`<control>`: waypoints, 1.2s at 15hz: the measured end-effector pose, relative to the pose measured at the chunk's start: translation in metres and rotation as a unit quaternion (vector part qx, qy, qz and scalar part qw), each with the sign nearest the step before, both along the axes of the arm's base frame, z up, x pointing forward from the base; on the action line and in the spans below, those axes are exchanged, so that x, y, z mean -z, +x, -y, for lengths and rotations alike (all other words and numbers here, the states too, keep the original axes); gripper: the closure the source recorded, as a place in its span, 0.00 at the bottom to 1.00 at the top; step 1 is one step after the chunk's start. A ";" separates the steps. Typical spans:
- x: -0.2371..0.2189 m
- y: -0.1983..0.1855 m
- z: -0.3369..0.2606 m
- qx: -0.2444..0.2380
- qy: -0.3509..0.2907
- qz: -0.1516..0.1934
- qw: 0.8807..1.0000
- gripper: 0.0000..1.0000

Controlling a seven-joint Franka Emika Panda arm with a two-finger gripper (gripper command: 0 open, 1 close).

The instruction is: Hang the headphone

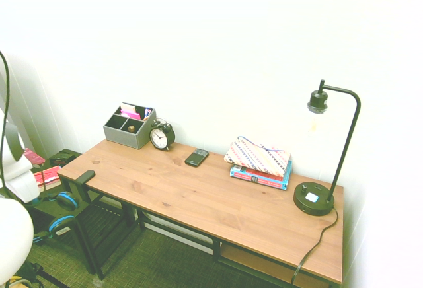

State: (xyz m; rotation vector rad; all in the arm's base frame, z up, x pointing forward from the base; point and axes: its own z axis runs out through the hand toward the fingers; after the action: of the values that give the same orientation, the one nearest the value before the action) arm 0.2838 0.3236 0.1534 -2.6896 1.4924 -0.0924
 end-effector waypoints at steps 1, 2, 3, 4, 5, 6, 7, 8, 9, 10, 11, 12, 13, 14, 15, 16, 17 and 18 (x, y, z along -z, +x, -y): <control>0.016 0.006 -0.007 0.000 0.001 -0.004 1.000 1.00; 0.033 0.008 -0.015 -0.002 0.002 -0.012 1.000 1.00; 0.047 0.011 -0.023 -0.005 0.002 -0.017 1.000 1.00; 0.060 0.015 -0.029 -0.004 0.001 -0.021 1.000 1.00; 0.068 0.023 -0.033 0.001 0.001 -0.021 1.000 1.00; 0.074 0.033 -0.035 0.002 -0.003 -0.018 1.000 1.00; 0.078 0.042 -0.035 0.002 -0.007 -0.014 1.000 1.00; 0.081 0.050 -0.036 0.003 -0.012 -0.010 1.000 1.00; 0.084 0.055 -0.035 0.007 -0.016 -0.011 1.000 0.00; 0.086 0.058 -0.034 0.008 -0.016 -0.016 1.000 0.00; 0.088 0.060 -0.033 0.009 -0.016 -0.023 1.000 0.00; 0.090 0.063 -0.030 0.009 -0.016 -0.027 0.999 0.00; 0.091 0.067 -0.028 0.009 -0.016 -0.030 0.999 0.00; 0.091 0.071 -0.025 0.009 -0.015 -0.032 0.999 0.00; 0.091 0.074 -0.023 0.009 -0.014 -0.033 0.999 0.00; 0.091 0.077 -0.021 0.009 -0.014 -0.035 0.999 0.00; 0.090 0.080 -0.020 0.009 -0.015 -0.037 0.999 0.00; 0.089 0.084 -0.020 0.010 -0.014 -0.038 0.999 0.00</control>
State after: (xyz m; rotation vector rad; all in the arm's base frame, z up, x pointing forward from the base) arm 0.3678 0.3439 0.0642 -2.7300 1.5500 -0.0127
